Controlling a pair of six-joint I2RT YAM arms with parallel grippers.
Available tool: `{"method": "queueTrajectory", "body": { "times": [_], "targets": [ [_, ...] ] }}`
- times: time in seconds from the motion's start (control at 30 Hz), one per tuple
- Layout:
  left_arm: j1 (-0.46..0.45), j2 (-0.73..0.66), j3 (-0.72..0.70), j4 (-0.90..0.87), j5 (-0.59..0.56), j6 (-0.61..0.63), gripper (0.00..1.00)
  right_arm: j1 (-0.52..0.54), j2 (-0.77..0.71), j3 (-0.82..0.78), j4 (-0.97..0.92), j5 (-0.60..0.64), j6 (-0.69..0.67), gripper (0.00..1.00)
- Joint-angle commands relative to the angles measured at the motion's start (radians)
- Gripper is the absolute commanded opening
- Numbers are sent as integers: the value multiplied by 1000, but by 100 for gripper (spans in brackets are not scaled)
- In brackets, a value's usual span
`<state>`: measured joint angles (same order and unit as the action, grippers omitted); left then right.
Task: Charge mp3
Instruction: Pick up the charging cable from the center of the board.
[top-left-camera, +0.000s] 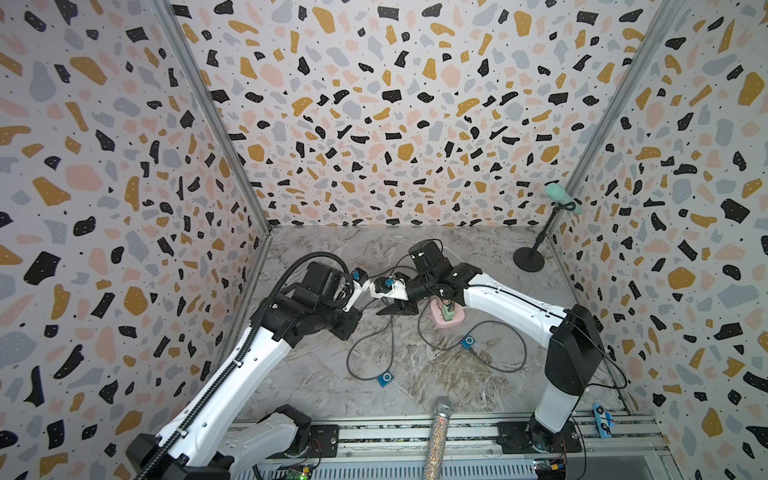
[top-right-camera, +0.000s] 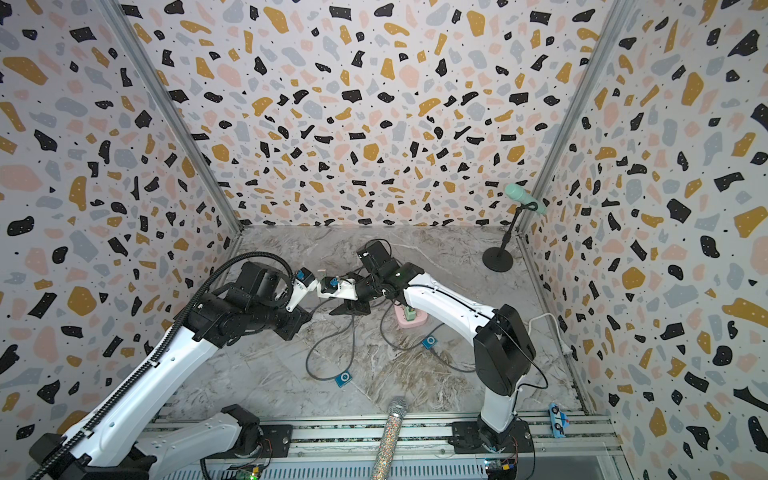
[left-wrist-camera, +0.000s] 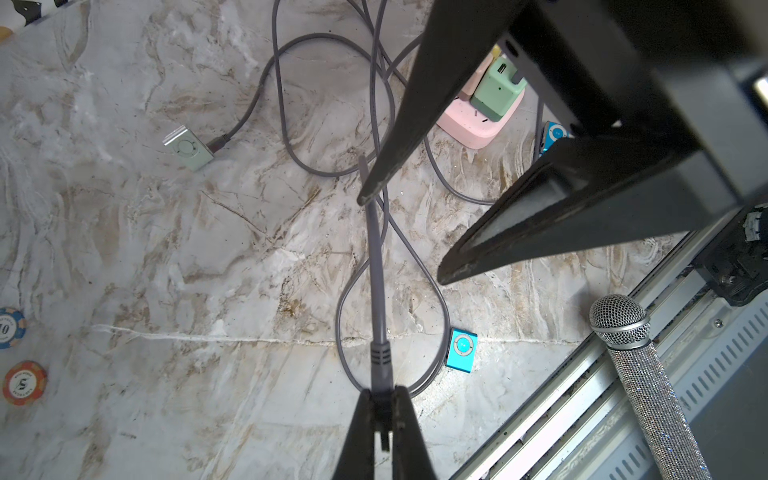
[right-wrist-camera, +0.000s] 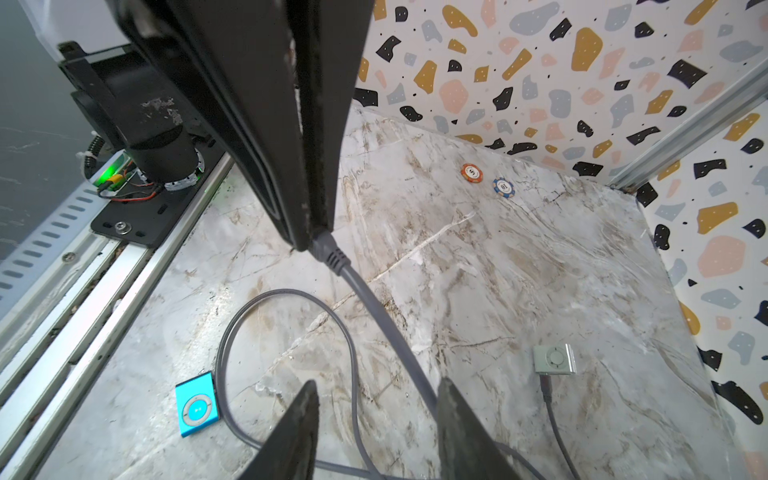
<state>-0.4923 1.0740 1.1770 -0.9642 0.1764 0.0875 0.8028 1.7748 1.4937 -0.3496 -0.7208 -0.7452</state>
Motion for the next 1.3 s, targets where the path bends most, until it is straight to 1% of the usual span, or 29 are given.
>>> {"method": "queueTrajectory", "body": {
  "times": [0.0, 0.17, 0.27, 0.3, 0.33, 0.37, 0.43, 0.5, 0.53, 0.57, 0.63, 0.67, 0.7, 0.8, 0.9, 1.07, 1.27],
  "targets": [
    [-9, -6, 9, 33, 75, 59, 0, 7, -19, -42, 74, 23, 26, 46],
    [-10, -18, 15, 36, 93, 70, 0, -20, -51, -94, 188, 14, 77, 48],
    [-10, -19, 12, 39, 107, 72, 0, -40, -70, -122, 242, -35, 108, 46],
    [-10, -20, 10, 42, 106, 72, 0, -42, -71, -120, 239, -41, 109, 43],
    [-10, -18, 9, 43, 101, 72, 0, -40, -71, -117, 233, -40, 108, 36],
    [-10, -15, 7, 45, 98, 72, 0, -40, -69, -114, 229, -41, 109, 28],
    [-10, -13, 5, 54, 92, 69, 1, -40, -62, -114, 223, -35, 109, 9],
    [-9, -13, 4, 67, 87, 67, 3, -40, -63, -119, 234, -21, 116, 0],
    [-10, -13, 3, 72, 80, 66, 6, -40, -66, -123, 244, -11, 119, 0],
    [-9, -14, 4, 79, 67, 62, 12, -40, -69, -127, 257, 3, 125, 0],
    [-9, -21, 1, 105, 23, 42, 31, -40, -81, -145, 296, 50, 136, 0],
    [-10, -28, 1, 115, 6, 34, 38, -40, -88, -156, 316, 75, 143, 0],
    [-9, -38, -1, 131, -21, 20, 42, -42, -98, -171, 346, 107, 153, 0],
    [-8, -80, 3, 183, -95, -27, 47, -61, -126, -211, 428, 180, 202, 0],
    [-6, -109, 27, 214, -138, -68, 50, -84, -160, -237, 500, 228, 260, 0],
    [1, -137, 86, 257, -158, -139, 55, -94, -221, -265, 589, 374, 324, 0],
    [3, -133, 113, 308, -202, -226, 56, -100, -289, -258, 629, 495, 411, 0]
  ]
}}
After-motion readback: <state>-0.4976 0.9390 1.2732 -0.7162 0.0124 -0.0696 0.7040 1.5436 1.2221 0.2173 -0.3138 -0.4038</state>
